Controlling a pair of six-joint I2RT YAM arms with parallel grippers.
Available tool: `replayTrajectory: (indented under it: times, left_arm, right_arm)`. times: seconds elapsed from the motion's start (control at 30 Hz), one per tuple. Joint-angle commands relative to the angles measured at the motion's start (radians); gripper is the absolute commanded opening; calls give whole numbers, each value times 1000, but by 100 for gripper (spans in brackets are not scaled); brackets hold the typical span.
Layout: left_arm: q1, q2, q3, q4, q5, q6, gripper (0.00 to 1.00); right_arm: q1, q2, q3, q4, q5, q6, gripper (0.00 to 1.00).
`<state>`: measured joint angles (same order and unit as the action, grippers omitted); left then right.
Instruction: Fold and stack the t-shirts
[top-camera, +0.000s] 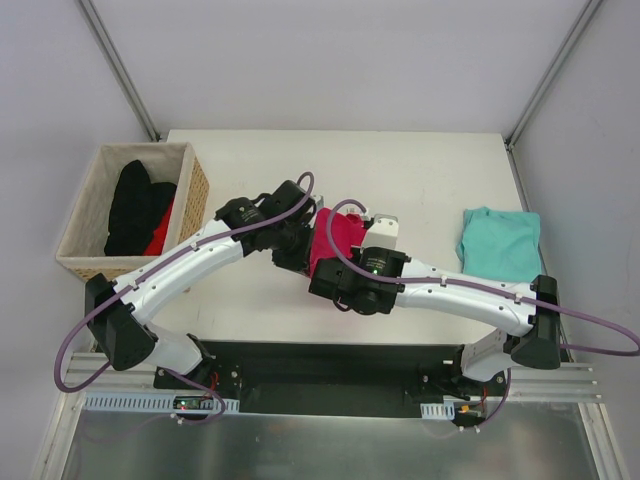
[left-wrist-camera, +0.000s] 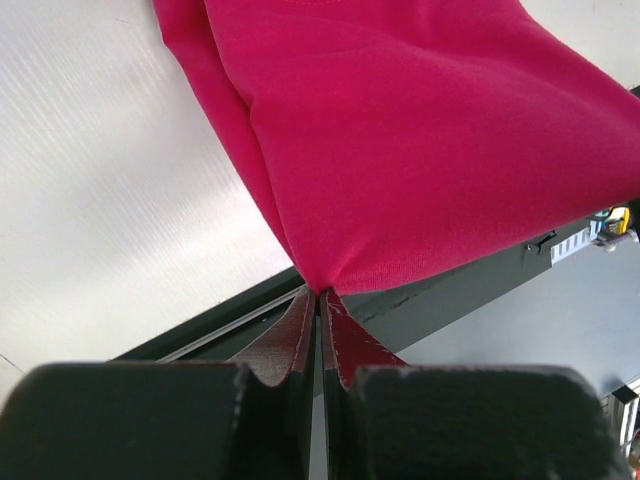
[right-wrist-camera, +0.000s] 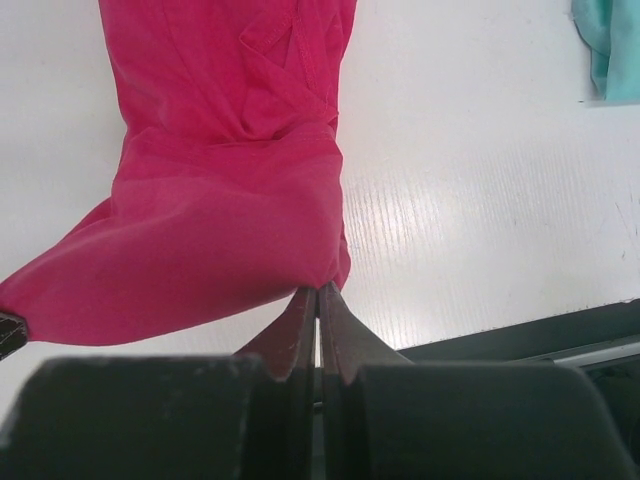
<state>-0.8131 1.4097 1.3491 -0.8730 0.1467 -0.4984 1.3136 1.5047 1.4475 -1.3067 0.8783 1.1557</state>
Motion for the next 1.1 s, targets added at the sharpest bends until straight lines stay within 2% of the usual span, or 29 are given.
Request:
replayTrajectory:
  times: [0.0,0.6,1.07]
  left_arm:
    - [-14,6,39,-26,-29,9,0]
    - [0,135,197,-89,-116,109,1]
    - [92,207,240,-89,-110,152,1]
  right_arm:
    - [3,-18,42,-149,59,15,1]
    - [-89,114,148,-132,59,-80,1]
    - [-163,226,234,-103,57,-172,1]
